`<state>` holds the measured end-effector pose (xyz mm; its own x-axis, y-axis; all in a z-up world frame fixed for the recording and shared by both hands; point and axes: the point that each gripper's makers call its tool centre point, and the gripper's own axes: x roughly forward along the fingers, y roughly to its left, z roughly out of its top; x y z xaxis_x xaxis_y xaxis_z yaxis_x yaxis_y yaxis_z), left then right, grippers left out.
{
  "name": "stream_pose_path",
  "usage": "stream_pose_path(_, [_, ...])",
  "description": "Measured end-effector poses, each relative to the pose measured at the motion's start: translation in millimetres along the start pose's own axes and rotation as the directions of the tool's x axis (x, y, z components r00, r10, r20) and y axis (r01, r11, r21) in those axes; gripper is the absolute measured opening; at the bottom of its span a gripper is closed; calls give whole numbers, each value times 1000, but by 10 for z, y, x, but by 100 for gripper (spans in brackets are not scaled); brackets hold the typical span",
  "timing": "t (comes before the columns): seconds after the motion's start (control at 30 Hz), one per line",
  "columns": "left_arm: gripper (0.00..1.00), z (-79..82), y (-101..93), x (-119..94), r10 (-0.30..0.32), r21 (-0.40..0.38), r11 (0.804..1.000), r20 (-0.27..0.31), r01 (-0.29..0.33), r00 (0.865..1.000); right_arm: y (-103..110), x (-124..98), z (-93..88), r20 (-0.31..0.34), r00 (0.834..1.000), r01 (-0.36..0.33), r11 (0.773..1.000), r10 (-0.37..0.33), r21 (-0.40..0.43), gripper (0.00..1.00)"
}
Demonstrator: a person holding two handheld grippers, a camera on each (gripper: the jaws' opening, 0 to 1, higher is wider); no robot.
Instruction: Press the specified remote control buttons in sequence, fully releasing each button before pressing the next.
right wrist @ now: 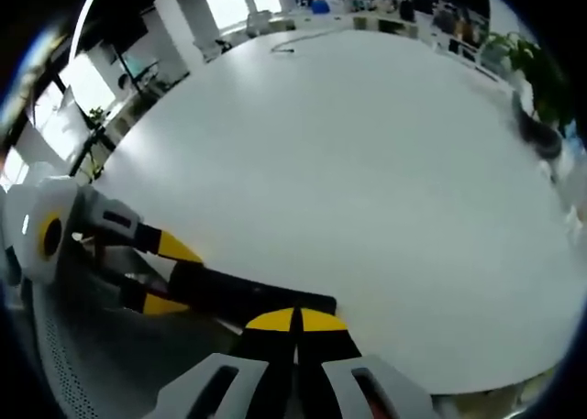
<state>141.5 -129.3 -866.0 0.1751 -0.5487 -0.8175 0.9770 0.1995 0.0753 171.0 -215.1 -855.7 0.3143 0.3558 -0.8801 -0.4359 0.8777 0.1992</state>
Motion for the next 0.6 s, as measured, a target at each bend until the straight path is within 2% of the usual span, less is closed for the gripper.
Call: stream_pose_path(0.6, [24, 8, 33, 6, -11, -36, 999, -2, 11, 1000, -27, 17, 11, 4, 1000, -7, 1000, 7, 10, 0])
